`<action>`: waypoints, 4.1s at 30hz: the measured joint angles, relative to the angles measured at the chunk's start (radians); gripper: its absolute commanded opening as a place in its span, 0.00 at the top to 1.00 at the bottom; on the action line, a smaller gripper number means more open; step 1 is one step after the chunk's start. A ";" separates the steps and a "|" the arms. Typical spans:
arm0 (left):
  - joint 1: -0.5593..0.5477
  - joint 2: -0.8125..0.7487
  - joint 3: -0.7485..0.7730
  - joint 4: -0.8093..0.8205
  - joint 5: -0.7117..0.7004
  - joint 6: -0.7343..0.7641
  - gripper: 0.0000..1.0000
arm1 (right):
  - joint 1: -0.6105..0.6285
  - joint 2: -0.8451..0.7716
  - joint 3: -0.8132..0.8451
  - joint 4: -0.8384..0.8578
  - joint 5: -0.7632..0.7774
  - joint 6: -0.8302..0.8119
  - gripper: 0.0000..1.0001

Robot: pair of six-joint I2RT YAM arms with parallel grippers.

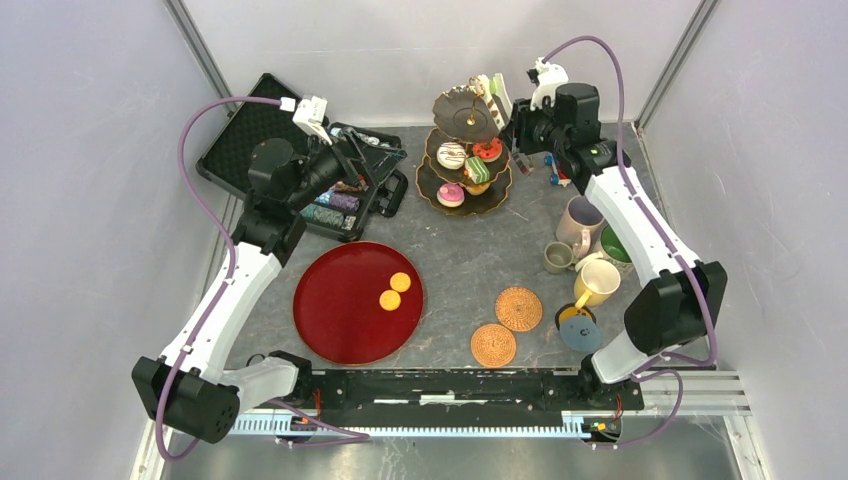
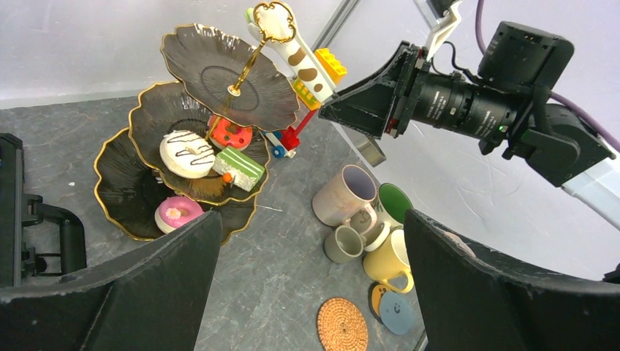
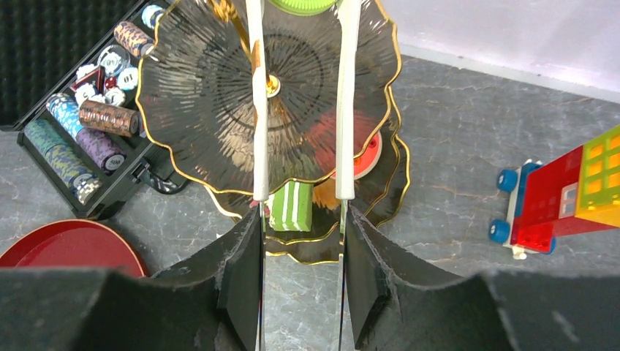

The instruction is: Serve the afternoon tea

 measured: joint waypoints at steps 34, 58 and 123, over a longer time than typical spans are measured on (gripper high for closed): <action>0.006 0.009 0.000 0.008 0.002 -0.030 0.00 | -0.013 -0.097 -0.101 0.012 0.109 0.003 0.49; 0.011 0.008 0.000 0.036 0.024 -0.068 0.00 | 0.425 -0.528 -0.489 -0.025 -0.011 -0.055 0.50; -0.001 0.018 -0.002 0.028 0.020 -0.068 0.00 | 1.008 0.136 -0.399 -0.222 0.424 0.223 0.50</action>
